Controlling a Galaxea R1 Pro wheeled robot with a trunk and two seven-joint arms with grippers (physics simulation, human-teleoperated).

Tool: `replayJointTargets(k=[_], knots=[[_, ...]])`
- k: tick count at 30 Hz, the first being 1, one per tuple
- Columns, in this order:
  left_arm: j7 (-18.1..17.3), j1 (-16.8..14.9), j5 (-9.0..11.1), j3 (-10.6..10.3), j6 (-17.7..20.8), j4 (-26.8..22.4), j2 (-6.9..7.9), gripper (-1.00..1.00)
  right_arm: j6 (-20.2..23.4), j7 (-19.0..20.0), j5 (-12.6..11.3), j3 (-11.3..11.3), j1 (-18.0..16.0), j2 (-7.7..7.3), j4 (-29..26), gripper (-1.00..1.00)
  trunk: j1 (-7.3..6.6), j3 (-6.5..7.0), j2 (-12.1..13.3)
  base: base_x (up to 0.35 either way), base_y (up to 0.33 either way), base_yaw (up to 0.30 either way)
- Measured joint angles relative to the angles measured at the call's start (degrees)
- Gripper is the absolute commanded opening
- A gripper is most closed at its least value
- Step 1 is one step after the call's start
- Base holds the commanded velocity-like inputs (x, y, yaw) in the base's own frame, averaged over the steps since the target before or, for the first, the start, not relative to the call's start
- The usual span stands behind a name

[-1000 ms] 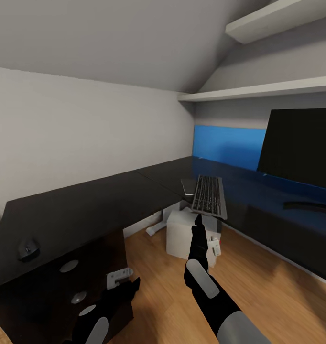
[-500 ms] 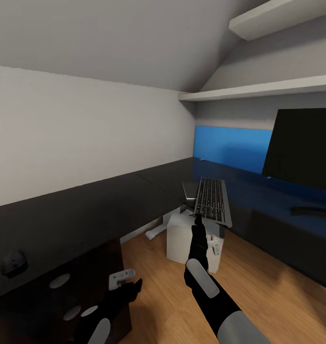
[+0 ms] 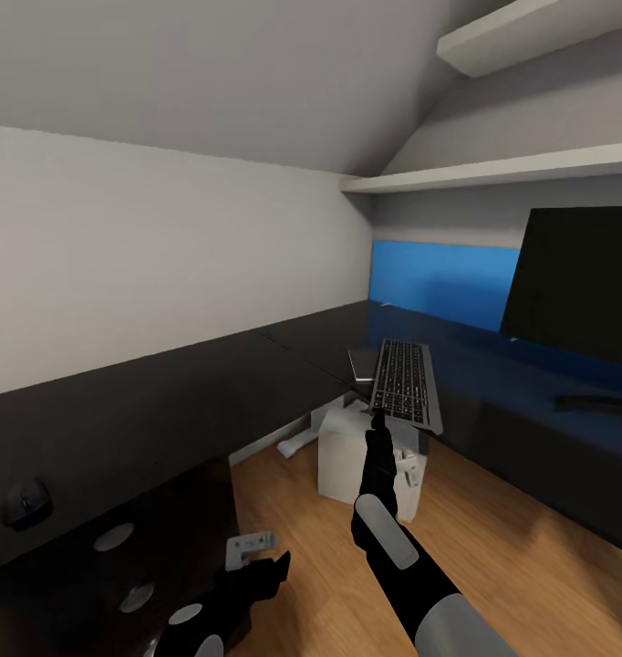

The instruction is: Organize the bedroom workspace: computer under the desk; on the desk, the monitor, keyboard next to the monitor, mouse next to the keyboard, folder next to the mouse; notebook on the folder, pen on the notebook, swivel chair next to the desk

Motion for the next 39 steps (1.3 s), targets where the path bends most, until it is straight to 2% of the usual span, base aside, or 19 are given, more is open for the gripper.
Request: replayJointTargets(k=[13, 17, 31, 39], knots=[[0.04, 0.06, 0.07, -0.13, 0.1, -0.05, -0.04, 1.0, 0.0, 0.0, 0.09, -0.08, 0.0, 0.0, -0.02, 1.0, 0.0, 0.0, 0.0, 0.0, 0.0, 0.0], [0.08, 0.04, 0.07, -0.16, 0.1, -0.05, -0.05, 1.0, 0.0, 0.0, 0.11, -0.08, 0.0, 0.0, -0.01, 1.0, -0.87, 0.71, 1.59, 0.0, 0.0, 0.0], [0.09, 0.05, 0.15, -0.11, 0.11, -0.05, -0.05, 1.0, 0.0, 0.0, 0.07, -0.17, 0.0, 0.0, 0.0, 1.0, -1.1, 0.9, 2.01, 0.0, 0.0, 0.0], [0.09, 0.01, 0.16, -0.09, 0.11, -0.05, -0.05, 1.0, 0.0, 0.0, 0.03, -0.17, 0.0, 0.0, 0.0, 1.0, -2.41, 1.97, 4.4, 0.0, 0.0, 0.0]])
